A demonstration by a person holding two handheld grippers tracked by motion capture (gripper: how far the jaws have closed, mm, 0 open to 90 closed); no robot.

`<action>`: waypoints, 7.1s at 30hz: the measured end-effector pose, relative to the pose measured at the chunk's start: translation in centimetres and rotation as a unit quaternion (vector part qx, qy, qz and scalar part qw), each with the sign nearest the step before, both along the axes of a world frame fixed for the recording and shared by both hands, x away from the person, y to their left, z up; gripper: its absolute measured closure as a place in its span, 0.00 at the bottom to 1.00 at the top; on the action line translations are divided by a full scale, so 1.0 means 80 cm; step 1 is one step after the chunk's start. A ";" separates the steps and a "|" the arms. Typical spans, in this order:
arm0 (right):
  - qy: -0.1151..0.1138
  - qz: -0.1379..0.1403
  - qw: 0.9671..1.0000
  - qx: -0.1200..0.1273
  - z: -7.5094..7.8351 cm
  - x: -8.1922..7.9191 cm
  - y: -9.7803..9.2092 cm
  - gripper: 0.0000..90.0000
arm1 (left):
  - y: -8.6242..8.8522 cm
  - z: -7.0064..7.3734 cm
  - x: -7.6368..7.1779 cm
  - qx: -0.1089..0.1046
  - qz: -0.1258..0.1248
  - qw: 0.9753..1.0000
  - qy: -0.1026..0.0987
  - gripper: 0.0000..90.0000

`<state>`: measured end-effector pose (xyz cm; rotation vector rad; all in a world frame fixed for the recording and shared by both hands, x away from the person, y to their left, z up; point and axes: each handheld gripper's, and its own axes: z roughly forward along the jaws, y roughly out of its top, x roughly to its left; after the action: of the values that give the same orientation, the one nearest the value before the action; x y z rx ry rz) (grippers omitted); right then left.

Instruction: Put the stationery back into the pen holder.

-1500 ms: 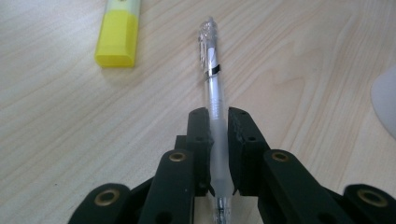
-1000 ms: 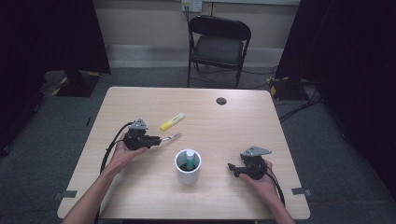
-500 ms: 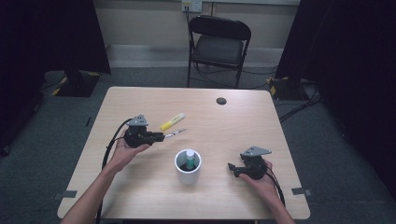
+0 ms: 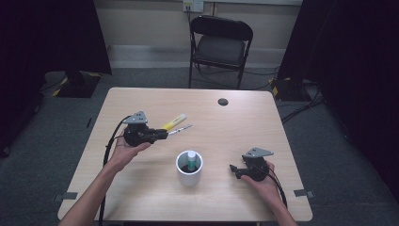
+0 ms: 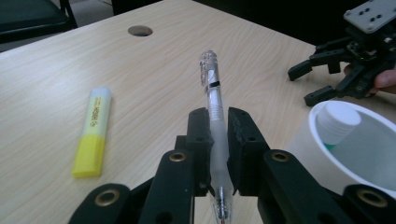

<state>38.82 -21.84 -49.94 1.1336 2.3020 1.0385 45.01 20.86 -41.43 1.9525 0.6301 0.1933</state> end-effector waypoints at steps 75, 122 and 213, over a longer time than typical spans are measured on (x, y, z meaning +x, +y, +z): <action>0.010 0.001 1.000 -0.010 -0.001 0.000 0.004 0.15 | 0.001 0.024 -0.112 0.037 -0.132 0.991 -0.007 0.89; 0.009 0.002 1.000 -0.010 -0.001 0.000 0.004 0.15 | -0.037 0.013 -0.097 0.028 -0.134 0.990 -0.016 0.90; 0.010 -0.001 1.000 -0.010 -0.001 0.000 0.004 0.15 | -0.009 -0.053 0.113 0.107 0.154 0.982 0.030 0.43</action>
<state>38.78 -21.50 -50.02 1.1430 2.3212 1.0071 54.09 20.18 -45.64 2.0640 0.9853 0.4103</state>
